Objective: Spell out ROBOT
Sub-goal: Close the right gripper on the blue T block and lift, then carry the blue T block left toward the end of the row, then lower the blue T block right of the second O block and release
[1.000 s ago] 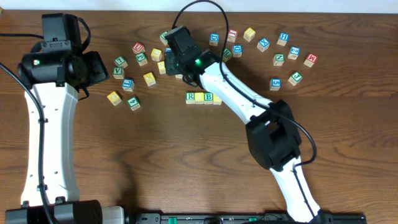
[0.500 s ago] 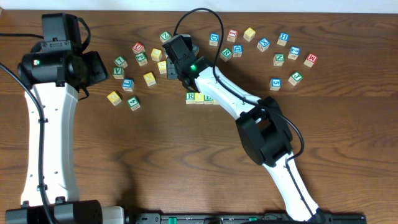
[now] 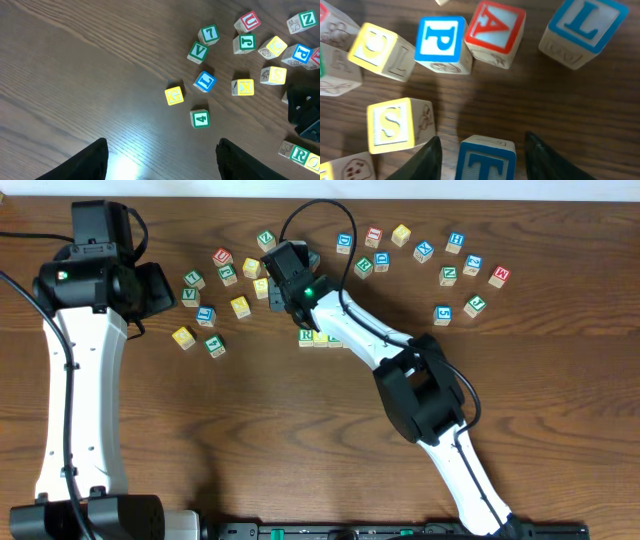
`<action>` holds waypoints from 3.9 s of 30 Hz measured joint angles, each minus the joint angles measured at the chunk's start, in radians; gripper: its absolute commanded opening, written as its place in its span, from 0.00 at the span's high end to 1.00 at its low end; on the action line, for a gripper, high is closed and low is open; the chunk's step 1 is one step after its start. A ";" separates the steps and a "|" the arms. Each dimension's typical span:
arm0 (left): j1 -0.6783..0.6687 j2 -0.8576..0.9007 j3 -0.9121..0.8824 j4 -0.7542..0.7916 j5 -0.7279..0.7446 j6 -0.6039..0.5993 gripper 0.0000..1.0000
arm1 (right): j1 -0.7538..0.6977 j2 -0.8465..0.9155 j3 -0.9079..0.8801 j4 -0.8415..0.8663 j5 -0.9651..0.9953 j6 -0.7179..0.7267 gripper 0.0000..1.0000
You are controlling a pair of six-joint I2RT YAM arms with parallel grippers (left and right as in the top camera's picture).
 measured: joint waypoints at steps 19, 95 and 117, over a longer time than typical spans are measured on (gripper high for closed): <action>0.000 0.000 0.000 0.000 0.000 0.000 0.32 | -0.006 -0.007 0.003 -0.077 0.008 -0.006 0.76; 0.000 0.000 0.000 0.009 0.000 0.000 0.32 | -0.200 -0.397 -0.257 -0.839 -0.208 -0.153 0.99; 0.000 0.000 0.000 0.012 0.000 0.000 0.31 | -0.180 -0.393 -0.486 -0.561 -0.151 -0.135 0.99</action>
